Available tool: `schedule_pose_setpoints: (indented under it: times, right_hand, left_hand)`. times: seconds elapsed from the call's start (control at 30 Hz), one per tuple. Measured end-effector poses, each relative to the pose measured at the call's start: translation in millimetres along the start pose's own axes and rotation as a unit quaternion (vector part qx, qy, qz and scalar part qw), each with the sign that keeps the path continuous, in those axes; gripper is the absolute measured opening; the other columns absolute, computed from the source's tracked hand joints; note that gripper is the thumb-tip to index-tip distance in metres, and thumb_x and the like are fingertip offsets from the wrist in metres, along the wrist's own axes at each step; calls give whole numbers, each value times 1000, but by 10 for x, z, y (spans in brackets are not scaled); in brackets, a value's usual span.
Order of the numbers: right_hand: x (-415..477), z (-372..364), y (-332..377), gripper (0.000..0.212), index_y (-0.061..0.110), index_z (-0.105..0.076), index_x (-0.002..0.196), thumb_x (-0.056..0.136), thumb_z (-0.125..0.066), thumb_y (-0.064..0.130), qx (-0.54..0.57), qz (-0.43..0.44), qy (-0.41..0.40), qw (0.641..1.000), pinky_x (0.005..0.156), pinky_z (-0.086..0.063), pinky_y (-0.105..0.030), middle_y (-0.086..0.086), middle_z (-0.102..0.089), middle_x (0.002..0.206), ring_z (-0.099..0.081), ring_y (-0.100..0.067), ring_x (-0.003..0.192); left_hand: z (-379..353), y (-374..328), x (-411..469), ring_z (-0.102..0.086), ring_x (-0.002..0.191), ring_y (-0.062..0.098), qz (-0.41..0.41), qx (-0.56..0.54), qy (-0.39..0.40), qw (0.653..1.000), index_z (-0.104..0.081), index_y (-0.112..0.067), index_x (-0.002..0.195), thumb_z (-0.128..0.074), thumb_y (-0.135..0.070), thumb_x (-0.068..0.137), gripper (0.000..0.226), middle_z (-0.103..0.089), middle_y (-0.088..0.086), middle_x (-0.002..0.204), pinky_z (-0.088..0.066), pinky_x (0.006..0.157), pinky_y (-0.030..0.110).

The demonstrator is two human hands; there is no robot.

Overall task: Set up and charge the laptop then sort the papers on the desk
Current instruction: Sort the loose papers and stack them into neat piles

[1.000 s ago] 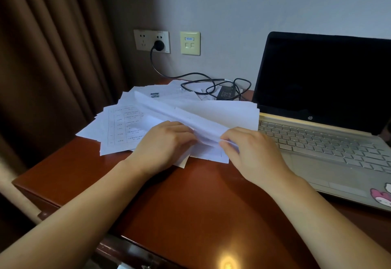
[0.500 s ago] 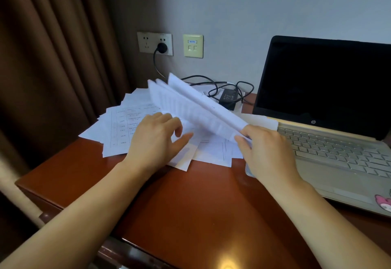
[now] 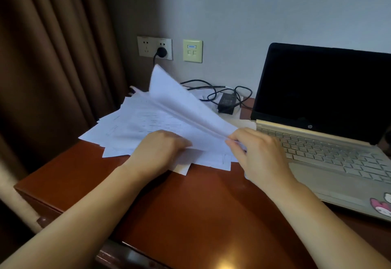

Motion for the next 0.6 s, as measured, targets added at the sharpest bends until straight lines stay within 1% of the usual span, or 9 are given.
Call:
schedule_pose_setpoints:
  times: [0.1,0.23,0.27,0.3,0.37,0.4,0.47,0.53,0.6]
  right_hand:
    - [-39,-122,83,8,22,-67,87,93,-64,26,55,31,97,993,59,-50,-35,11,-65,81,-59,-14,71]
    - [-86,-198,108,35,34,-67,99,87,-51,63,57,16,162,985,65,-48,-30,17,-66,92,-58,-7,77]
    - [-84,-201,111,37,34,-67,100,85,-53,64,43,17,163,986,63,-47,-29,17,-66,92,-57,-8,76]
    - [-74,-188,116,30,31,-67,98,85,-60,57,23,22,151,988,59,-44,-30,14,-65,87,-56,-11,72]
    - [-32,-116,87,12,21,-65,83,86,-71,30,-19,16,95,995,48,-35,-29,7,-57,70,-48,-19,57]
    - [-14,-60,29,16,18,-61,76,86,-72,22,-26,-12,62,998,45,-31,-29,6,-51,62,-44,-21,52]
    - [-1,54,-126,32,18,-49,64,90,-69,20,12,-84,16,996,44,-26,-31,6,-37,54,-35,-17,47]
    - [2,144,-266,45,19,-33,61,92,-65,23,86,-153,-12,984,48,-20,-31,5,-26,55,-24,-14,51]
    - [-1,197,-411,45,16,-32,62,94,-62,25,169,-222,-26,960,52,-20,-30,-2,-29,58,-25,-12,54]
  left_hand:
    - [163,-258,7,-67,79,19,-96,-36,-64,993,-80,-28,105,-55,-25,87,31,-77,-2,89,-51,60,25]
    - [193,-258,2,-68,78,22,-91,-53,-88,991,-80,-29,108,-59,-15,81,36,-77,-1,92,-45,63,21]
    - [191,-246,6,-67,78,23,-90,-50,-100,990,-80,-27,106,-65,-12,81,33,-76,-1,91,-44,66,22]
    - [196,-247,18,-67,80,23,-92,-45,-115,988,-80,-24,103,-70,-11,81,28,-76,-2,91,-46,72,26]
    - [262,-272,54,-68,91,25,-89,-4,-168,982,-78,-21,101,-75,-18,86,16,-74,-3,98,-46,85,37]
    - [324,-275,63,-66,100,26,-72,27,-204,976,-77,-22,104,-76,-23,88,16,-72,-3,105,-43,90,42]
    - [470,-226,42,-56,119,29,-10,78,-278,957,-73,-23,116,-76,-31,89,29,-67,4,120,-39,98,51]
    - [601,-192,-9,-44,136,33,45,78,-325,942,-62,-21,131,-73,-32,88,46,-57,13,134,-34,109,57]
    - [630,-222,-16,-31,147,37,79,51,-328,940,-49,-22,140,-69,-33,88,57,-44,16,146,-24,117,59]
Point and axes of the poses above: each hand's wrist, its own x-axis towards the middle knuckle, its own z-axis out of the back of the hand, y = z × x, the point moved 7 cm from there along x, towards the middle knuckle
